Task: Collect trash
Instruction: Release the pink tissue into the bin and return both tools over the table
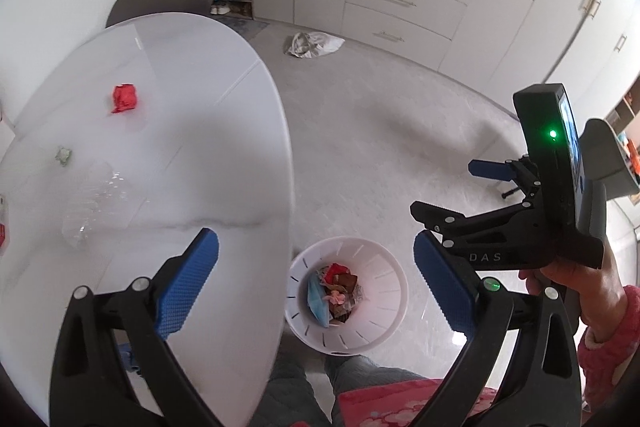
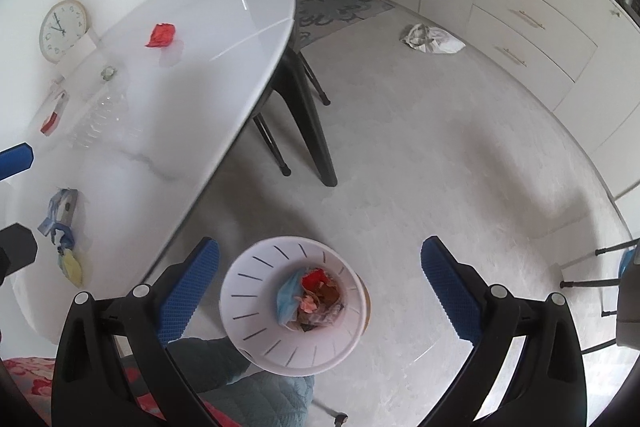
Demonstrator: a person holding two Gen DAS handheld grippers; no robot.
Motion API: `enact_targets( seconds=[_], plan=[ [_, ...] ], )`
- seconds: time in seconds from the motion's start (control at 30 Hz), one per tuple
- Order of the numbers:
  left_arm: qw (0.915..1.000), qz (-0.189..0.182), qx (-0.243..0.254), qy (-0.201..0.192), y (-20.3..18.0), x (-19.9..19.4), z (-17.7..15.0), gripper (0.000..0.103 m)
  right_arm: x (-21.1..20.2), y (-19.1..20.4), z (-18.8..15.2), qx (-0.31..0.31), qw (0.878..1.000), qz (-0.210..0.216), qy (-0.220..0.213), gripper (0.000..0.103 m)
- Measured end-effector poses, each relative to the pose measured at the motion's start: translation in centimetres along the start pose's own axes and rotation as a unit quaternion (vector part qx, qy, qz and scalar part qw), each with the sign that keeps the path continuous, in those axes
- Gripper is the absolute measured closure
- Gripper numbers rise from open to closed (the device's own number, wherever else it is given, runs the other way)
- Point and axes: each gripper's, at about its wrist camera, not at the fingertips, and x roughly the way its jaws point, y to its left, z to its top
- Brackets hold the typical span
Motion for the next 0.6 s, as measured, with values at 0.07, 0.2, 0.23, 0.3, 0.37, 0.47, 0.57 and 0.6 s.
enact_targets(
  seconds=[0.07, 0.2, 0.23, 0.3, 0.37, 0.47, 0.57, 0.6],
  plan=[
    [1.0000, 0.005, -0.004, -0.004, 0.9, -0.5, 0.1, 0.009, 0.0, 1.0, 0.4, -0.003, 1.000, 0.003, -0.001, 0.003],
    [0.9998, 0.013, -0.011, -0.010, 2.9, -0.9, 0.1, 0.009, 0.3, 2.6, 1.2, -0.012, 1.000, 0.004, 0.000, 0.003],
    [0.9998, 0.015, -0.012, -0.011, 3.1, -1.0, 0.1, 0.009, 0.4, 3.1, 1.4, -0.014, 1.000, 0.004, 0.000, 0.003],
    [0.9996, 0.019, -0.016, -0.013, 4.3, -1.1, 0.1, 0.009, 0.6, 4.2, 2.0, -0.019, 1.000, 0.006, 0.001, 0.003],
    [0.9994, 0.024, -0.020, -0.014, 5.7, -1.2, 0.2, 0.009, 0.9, 5.3, 2.5, -0.023, 1.000, 0.007, 0.002, 0.003],
    [0.9992, 0.029, -0.025, -0.013, 7.5, -1.1, 0.3, 0.009, 1.4, 6.7, 3.3, -0.029, 1.000, 0.008, 0.005, 0.003],
    [0.9989, 0.032, -0.034, -0.011, 9.7, -0.9, 0.5, 0.009, 1.9, 8.3, 4.2, -0.034, 0.999, 0.009, 0.007, 0.003],
    [0.9988, 0.032, -0.035, -0.010, 10.4, -0.9, 0.5, 0.009, 2.1, 8.9, 4.5, -0.035, 0.999, 0.009, 0.009, 0.003]
  ],
)
